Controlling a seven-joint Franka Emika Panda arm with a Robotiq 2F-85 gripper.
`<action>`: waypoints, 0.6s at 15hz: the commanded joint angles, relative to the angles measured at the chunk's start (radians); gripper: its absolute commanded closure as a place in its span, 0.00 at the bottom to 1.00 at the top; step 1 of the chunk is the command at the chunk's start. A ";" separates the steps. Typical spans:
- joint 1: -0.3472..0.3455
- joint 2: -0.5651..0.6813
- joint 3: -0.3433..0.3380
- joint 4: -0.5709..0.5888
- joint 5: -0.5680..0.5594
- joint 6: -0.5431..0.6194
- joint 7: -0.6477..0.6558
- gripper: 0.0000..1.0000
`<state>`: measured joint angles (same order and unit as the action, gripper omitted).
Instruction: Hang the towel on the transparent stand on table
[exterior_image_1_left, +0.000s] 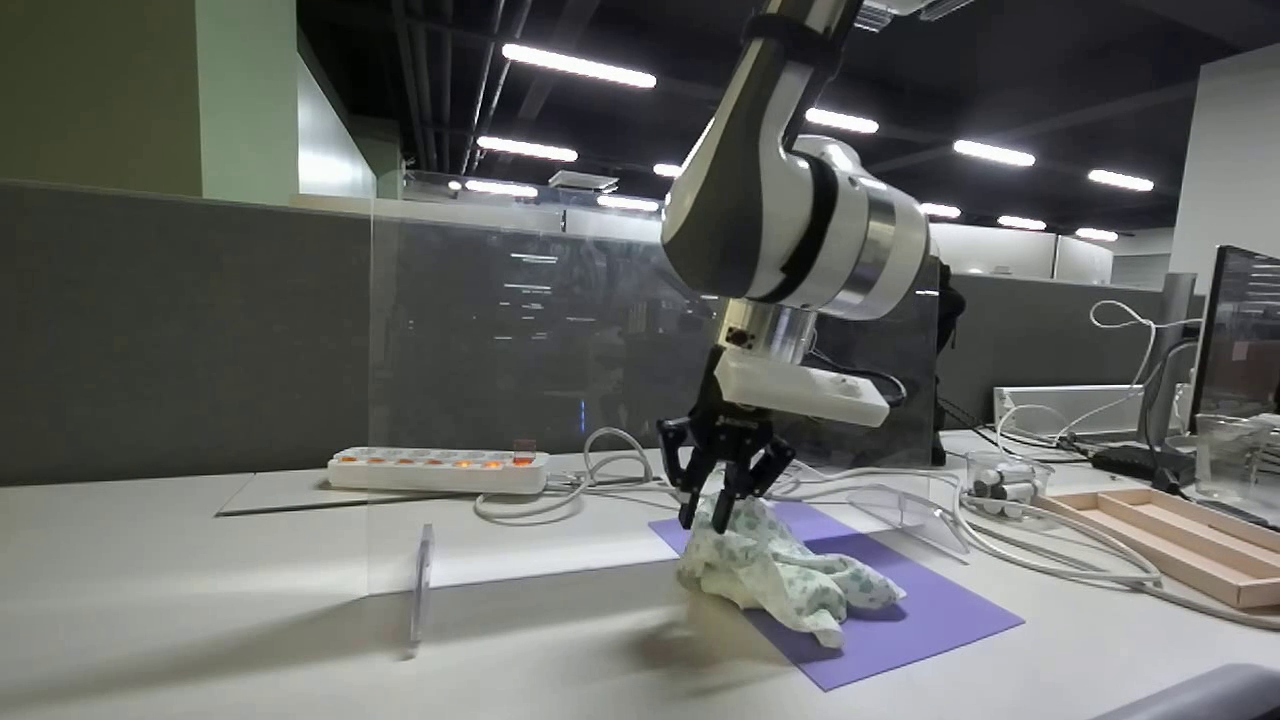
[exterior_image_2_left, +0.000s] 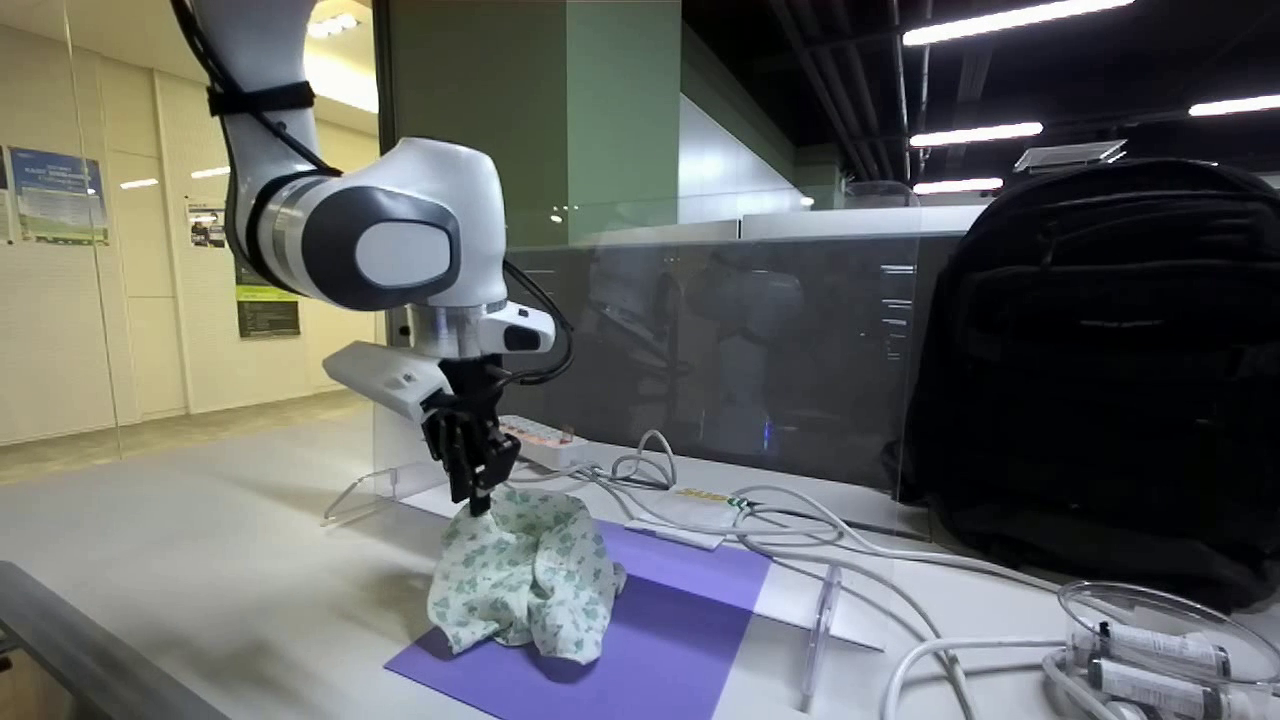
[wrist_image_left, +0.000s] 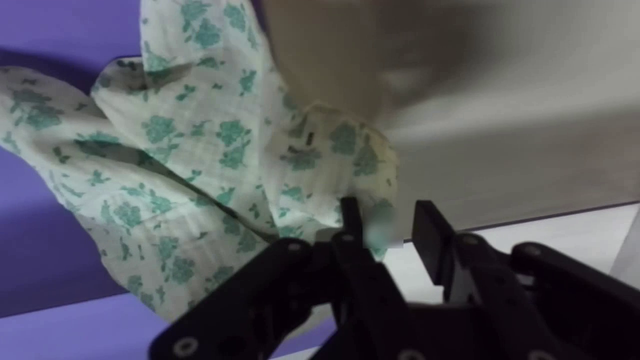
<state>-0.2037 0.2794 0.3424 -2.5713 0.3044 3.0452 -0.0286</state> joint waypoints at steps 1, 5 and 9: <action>-0.130 -0.026 0.130 0.013 0.104 -0.063 -0.100 0.96; -0.194 -0.047 0.163 0.005 0.148 -0.134 -0.149 1.00; -0.066 -0.077 -0.010 -0.016 0.138 -0.143 -0.084 0.68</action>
<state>-0.3547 0.2468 0.4358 -2.5664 0.4370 2.9094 -0.1619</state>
